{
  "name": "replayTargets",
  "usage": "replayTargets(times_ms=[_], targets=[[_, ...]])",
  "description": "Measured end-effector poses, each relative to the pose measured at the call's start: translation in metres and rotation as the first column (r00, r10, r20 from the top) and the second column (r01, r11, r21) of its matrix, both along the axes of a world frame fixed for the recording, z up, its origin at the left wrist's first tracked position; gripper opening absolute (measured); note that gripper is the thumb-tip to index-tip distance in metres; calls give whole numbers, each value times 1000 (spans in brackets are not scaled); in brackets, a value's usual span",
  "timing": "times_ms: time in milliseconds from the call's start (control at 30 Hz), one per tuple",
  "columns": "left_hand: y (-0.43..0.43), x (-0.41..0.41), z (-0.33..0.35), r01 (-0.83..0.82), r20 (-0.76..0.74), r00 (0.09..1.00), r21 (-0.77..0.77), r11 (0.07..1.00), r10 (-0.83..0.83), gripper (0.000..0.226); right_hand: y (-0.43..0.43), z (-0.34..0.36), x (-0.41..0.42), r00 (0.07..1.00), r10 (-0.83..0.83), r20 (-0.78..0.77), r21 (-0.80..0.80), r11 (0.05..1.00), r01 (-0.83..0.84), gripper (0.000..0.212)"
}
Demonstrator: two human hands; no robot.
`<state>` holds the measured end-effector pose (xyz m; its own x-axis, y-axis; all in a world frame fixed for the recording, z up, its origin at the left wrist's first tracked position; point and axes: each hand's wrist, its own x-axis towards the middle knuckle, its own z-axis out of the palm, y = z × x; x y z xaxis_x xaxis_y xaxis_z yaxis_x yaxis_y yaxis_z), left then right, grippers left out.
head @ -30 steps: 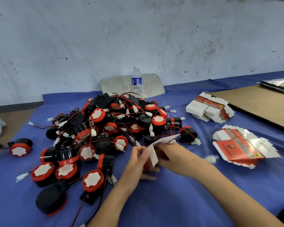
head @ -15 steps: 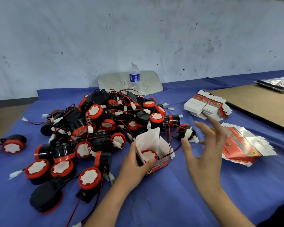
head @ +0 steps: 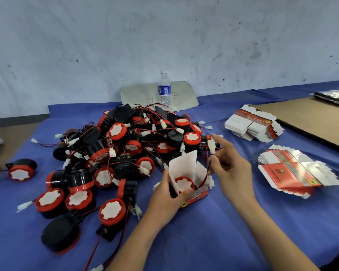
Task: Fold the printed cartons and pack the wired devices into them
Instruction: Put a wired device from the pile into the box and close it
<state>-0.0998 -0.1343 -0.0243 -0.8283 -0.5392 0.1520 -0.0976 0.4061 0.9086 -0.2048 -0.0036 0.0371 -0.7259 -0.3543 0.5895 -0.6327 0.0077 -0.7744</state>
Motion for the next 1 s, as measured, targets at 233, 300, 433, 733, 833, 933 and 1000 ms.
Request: replayTargets(times_ms=[233, 300, 433, 733, 833, 933, 1000], targets=[[2, 2, 3, -4, 3, 1000, 10, 1000, 4, 66, -11, -4, -5, 999, 35, 21, -86, 996, -33, 62], [3, 2, 4, -8, 5, 1000, 15, 1000, 8, 65, -11, -12, -5, 998, 39, -46, -8, 999, -39, 52], [3, 1, 4, -2, 13, 1000, 32, 999, 1, 57, -7, -20, -3, 945, 7, -327, 102, 994, 27, 20], [4, 2, 6, 10, 8, 1000, 51, 999, -10, 51, -5, -16, -3, 961, 172, -215, 56, 985, -164, 12], [5, 2, 7, 13, 5, 1000, 58, 998, -13, 66, -8, -17, 2, 968, 195, -159, 85, 979, -184, 36], [5, 2, 7, 14, 11, 1000, 46, 999, -15, 81, -9, -15, 4, 973, 135, -186, 107, 987, -116, 34], [5, 2, 7, 18, 11, 1000, 51, 999, -18, 76, -7, -14, 1, 974, 127, -188, 155, 983, -98, 34]])
